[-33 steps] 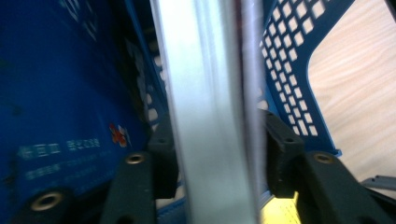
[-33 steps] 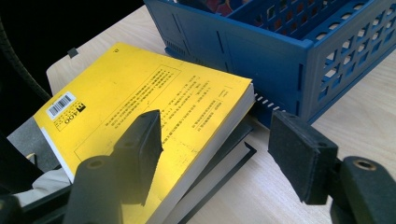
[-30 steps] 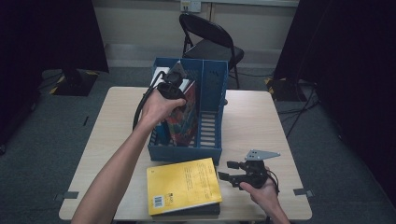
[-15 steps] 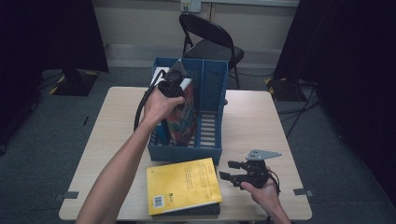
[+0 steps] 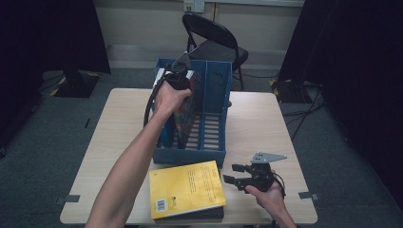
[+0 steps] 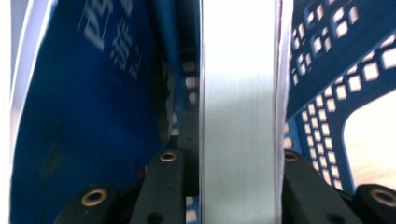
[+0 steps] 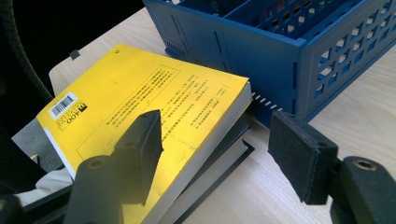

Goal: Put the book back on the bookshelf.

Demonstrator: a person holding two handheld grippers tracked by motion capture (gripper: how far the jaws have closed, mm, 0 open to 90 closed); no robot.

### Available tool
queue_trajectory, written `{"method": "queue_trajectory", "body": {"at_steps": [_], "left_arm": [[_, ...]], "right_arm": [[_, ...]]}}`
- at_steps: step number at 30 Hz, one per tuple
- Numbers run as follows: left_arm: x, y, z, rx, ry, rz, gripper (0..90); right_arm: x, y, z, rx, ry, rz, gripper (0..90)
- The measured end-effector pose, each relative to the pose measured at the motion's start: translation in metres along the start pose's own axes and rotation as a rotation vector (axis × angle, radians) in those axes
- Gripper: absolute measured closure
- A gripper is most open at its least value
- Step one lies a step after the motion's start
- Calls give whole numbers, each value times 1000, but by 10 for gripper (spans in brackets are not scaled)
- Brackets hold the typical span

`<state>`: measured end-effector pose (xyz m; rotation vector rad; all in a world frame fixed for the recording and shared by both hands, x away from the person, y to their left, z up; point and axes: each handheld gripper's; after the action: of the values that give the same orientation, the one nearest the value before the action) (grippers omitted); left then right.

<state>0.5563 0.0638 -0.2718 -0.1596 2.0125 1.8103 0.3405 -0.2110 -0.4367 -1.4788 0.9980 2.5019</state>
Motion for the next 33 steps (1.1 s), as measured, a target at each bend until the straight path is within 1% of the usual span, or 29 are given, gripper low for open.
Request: {"method": "queue_trajectory", "body": {"at_steps": [2, 3, 4, 6, 7, 10, 12, 14, 15, 17, 19, 21, 22, 27, 29, 33], "left_arm": [[-2, -1, -1, 8, 15, -6, 740], [-3, -3, -1, 11, 33, -10, 740], [-4, -4, 0, 15, 35, -12, 740], [-5, -8, 0, 11, 57, -24, 740], [-5, -9, 0, 3, 49, -16, 740], [-5, -9, -3, -24, 51, -18, 739], [-5, -10, -4, -37, 41, -6, 739], [-5, -11, -7, -56, 41, -9, 739], [-5, -11, -8, -59, 31, -6, 738], [-5, -11, -8, -59, 44, -12, 737], [-4, -10, -7, -56, 38, -15, 735], [-3, -8, -5, -38, 42, -36, 722], [-2, -8, -6, -41, 45, -42, 720], [4, -4, -5, -21, 34, -77, 681], [5, -2, -5, -9, 31, -83, 658], [8, -1, -4, 0, 20, -89, 640]], "right_arm": [[0, 0, 0, 1, 2, 4, 344], [0, 0, 0, -1, 3, 3, 344], [0, 0, 1, -2, 6, 4, 344], [1, 0, 1, 3, 10, 8, 344], [1, 0, 1, 3, 11, 10, 344], [2, -1, 1, 4, 11, 14, 344], [2, -2, 1, 3, 12, 16, 344], [2, -2, 2, 1, 17, 17, 344], [2, -2, 2, 2, 15, 19, 344], [2, -2, 2, 1, 15, 19, 344], [2, -2, 2, 3, 17, 20, 344], [2, -2, 2, 2, 17, 21, 344], [2, -2, 2, 4, 16, 21, 344], [2, -3, 3, 3, 20, 27, 344], [2, -4, 4, 3, 20, 26, 344], [2, -5, 5, 2, 22, 26, 344]]}}
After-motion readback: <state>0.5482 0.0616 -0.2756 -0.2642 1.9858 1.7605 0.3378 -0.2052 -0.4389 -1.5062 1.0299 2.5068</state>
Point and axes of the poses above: each handheld gripper's, and its own axes: y roughly backward along the jaws, x roughly out of its underside, z roughly to its left, and after that the axes turned 2 degrees about -x, right-handed
